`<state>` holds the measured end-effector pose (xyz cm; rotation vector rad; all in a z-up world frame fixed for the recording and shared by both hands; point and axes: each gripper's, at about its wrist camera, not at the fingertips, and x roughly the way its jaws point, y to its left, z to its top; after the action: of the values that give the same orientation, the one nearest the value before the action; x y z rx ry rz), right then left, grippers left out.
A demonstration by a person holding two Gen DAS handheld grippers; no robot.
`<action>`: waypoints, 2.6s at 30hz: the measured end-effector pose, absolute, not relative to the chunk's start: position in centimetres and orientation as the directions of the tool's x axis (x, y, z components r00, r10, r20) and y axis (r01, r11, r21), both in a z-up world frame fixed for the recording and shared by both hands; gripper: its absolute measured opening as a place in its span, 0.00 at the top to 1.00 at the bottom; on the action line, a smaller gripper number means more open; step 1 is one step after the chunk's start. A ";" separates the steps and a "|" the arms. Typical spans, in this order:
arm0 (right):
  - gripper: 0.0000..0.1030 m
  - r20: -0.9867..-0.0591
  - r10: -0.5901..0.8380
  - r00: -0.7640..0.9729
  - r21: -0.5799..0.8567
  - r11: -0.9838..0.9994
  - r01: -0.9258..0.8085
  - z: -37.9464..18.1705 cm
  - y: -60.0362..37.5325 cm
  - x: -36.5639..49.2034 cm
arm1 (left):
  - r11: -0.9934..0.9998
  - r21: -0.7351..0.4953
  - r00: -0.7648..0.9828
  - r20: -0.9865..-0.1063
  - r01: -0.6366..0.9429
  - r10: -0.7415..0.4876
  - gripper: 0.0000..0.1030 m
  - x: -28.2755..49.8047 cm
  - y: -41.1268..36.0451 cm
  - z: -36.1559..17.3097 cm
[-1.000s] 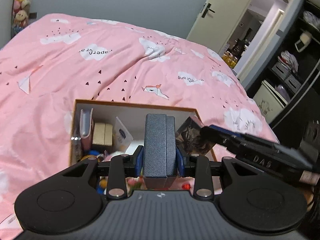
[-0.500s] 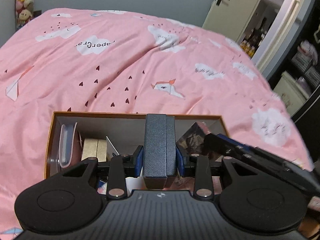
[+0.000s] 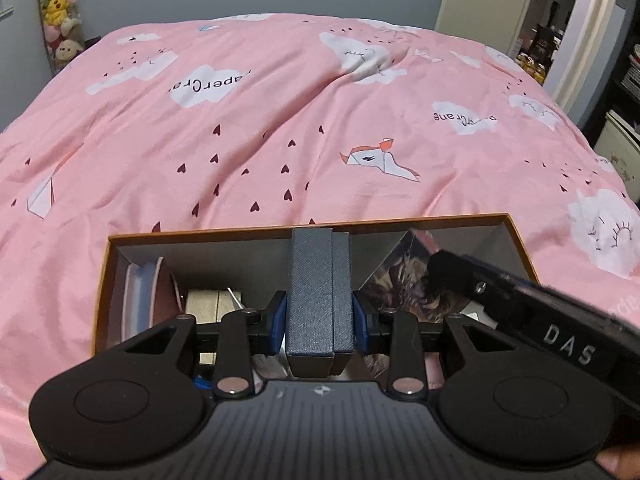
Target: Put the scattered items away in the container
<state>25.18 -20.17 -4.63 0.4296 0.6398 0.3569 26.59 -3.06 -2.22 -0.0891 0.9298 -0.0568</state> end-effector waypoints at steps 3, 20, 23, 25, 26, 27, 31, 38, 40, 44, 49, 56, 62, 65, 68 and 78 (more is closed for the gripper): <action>0.76 -0.514 0.442 0.735 0.490 0.855 -0.171 -5.4 -20.1 25.4 | 0.995 -0.104 0.587 -0.805 -0.002 -0.083 0.63 27.0 -3.1 -2.8; 0.76 -0.540 0.435 0.721 0.466 0.867 -0.175 -6.1 -19.5 25.4 | 0.996 -0.086 0.552 -0.831 -0.008 -0.067 0.59 27.7 -3.1 -3.5; 0.76 -0.545 0.430 0.720 0.459 0.872 -0.173 -6.2 -19.4 25.4 | 0.996 -0.085 0.556 -0.829 -0.009 -0.066 0.57 27.6 -2.8 -3.4; 0.76 -0.552 0.426 0.717 0.453 0.875 -0.172 -6.2 -19.2 25.5 | 0.995 -0.101 0.560 -0.825 -0.015 -0.075 0.56 27.5 -2.6 -3.0; 0.76 -0.556 0.425 0.715 0.451 0.876 -0.170 -6.3 -19.2 25.5 | 0.994 -0.110 0.568 -0.819 -0.016 -0.082 0.55 27.3 -2.4 -2.7; 0.76 -0.560 0.422 0.713 0.449 0.878 -0.167 -6.3 -19.1 25.5 | 0.993 -0.121 0.580 -0.809 -0.014 -0.090 0.53 27.1 -2.2 -2.2; 0.76 -0.576 0.419 0.702 0.447 0.880 -0.158 -6.5 -18.5 25.6 | 0.986 -0.167 0.625 -0.769 0.004 -0.133 0.51 25.8 -1.3 -0.1; 0.76 -0.578 0.409 0.706 0.405 0.895 -0.187 -6.2 -16.5 25.5 | 0.988 -0.156 0.652 -0.751 -0.016 -0.108 0.51 22.6 0.3 1.7; 0.76 -0.578 0.410 0.705 0.382 0.900 -0.211 -6.2 -15.6 25.3 | 0.989 -0.144 0.646 -0.757 -0.022 -0.096 0.51 21.5 0.8 1.8; 0.99 -0.593 0.429 0.681 0.371 0.897 -0.243 -5.9 -14.8 24.9 | 0.991 -0.124 0.637 -0.768 -0.040 -0.070 0.51 19.2 1.4 2.0; 0.99 -0.609 0.437 0.662 0.354 0.896 -0.267 -5.5 -14.3 24.3 | 0.992 -0.127 0.623 -0.777 -0.014 -0.091 0.51 16.6 1.6 2.1; 0.94 -0.610 0.435 0.662 0.332 0.899 -0.285 -5.4 -14.1 23.7 | 0.991 -0.133 0.613 -0.782 0.016 -0.115 0.51 13.8 1.3 2.0; 0.93 -0.569 0.444 0.692 0.302 0.896 -0.327 -2.5 -14.6 21.5 | 0.992 -0.123 0.633 -0.767 0.021 -0.109 0.51 11.7 1.6 2.8; 0.93 -0.534 0.458 0.711 0.295 0.889 -0.351 -0.7 -15.1 19.3 | 0.992 -0.123 0.652 -0.752 0.010 -0.099 0.51 10.6 1.8 3.2; 0.89 -0.502 0.473 0.724 0.294 0.881 -0.371 0.7 -15.5 16.8 | 0.993 -0.118 0.673 -0.735 0.000 -0.087 0.51 9.7 1.8 3.4; 0.79 -0.473 0.442 0.762 0.209 0.897 -0.391 1.6 -15.5 10.2 | 0.992 -0.129 0.696 -0.712 -0.001 -0.092 0.51 7.7 1.9 2.4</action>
<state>10.24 -15.55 1.63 0.0998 0.5387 0.4537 7.72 1.85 2.43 -0.1222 0.7994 -0.0511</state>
